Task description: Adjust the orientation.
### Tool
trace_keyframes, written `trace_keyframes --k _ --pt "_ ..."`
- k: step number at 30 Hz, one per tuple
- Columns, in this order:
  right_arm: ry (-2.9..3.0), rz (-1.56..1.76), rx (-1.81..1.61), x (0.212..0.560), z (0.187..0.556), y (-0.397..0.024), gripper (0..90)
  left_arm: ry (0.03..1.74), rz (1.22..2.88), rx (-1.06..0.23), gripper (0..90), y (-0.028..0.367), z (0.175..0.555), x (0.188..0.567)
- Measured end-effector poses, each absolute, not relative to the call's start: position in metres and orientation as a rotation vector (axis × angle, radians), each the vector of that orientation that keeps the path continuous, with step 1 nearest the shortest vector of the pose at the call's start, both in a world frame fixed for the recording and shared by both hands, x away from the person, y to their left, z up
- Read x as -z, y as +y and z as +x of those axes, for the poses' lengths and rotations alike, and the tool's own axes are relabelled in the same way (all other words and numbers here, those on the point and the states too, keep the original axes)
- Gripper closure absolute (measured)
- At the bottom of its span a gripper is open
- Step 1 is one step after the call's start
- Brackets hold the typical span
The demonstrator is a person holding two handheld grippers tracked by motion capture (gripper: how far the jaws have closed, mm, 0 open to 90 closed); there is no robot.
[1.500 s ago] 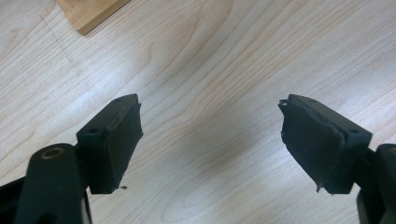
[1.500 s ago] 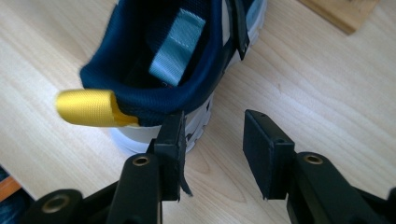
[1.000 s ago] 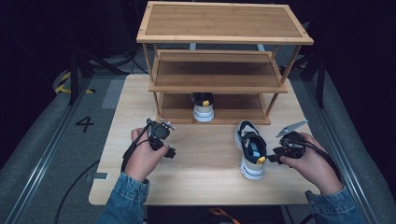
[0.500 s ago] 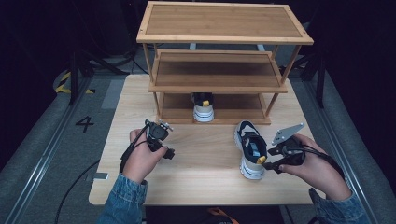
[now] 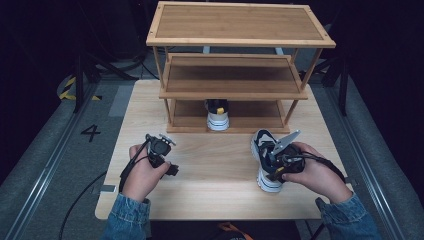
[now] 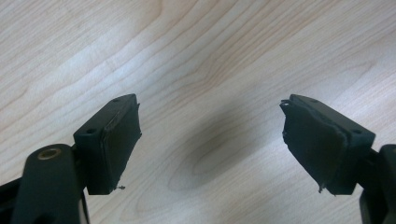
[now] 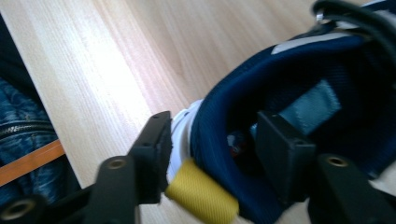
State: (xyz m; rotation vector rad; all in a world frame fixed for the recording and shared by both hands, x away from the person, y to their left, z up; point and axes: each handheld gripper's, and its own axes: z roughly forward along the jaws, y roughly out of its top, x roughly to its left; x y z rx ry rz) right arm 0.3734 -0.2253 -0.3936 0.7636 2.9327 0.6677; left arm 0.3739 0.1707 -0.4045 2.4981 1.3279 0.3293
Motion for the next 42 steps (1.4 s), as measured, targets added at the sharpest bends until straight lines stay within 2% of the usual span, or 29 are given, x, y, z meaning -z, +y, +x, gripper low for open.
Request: trace_keyframes --k 4,8,13,24,31,42 --pt "2.990 0.743 -0.632 0.401 0.376 -0.216 54.6 1.353 2.481 -0.336 19.6 0.176 0.370 0.404" --pt "3.006 0.762 -0.580 0.403 0.379 -0.213 65.2 1.358 2.478 -0.330 19.5 0.179 0.369 0.405" --pt "3.019 0.794 -0.573 0.402 0.381 -0.213 68.9 1.378 2.469 -0.331 19.6 0.180 0.368 0.405" --pt "2.944 0.754 -0.621 0.387 0.387 -0.208 69.8 1.382 2.447 -0.334 19.6 0.187 0.371 0.401" --pt "2.916 0.704 -0.598 0.373 0.403 -0.197 69.4 1.373 2.429 -0.342 19.6 0.191 0.371 0.396" --pt "2.874 0.645 -0.552 0.367 0.469 -0.176 68.4 1.391 2.400 -0.334 19.6 0.201 0.370 0.393"
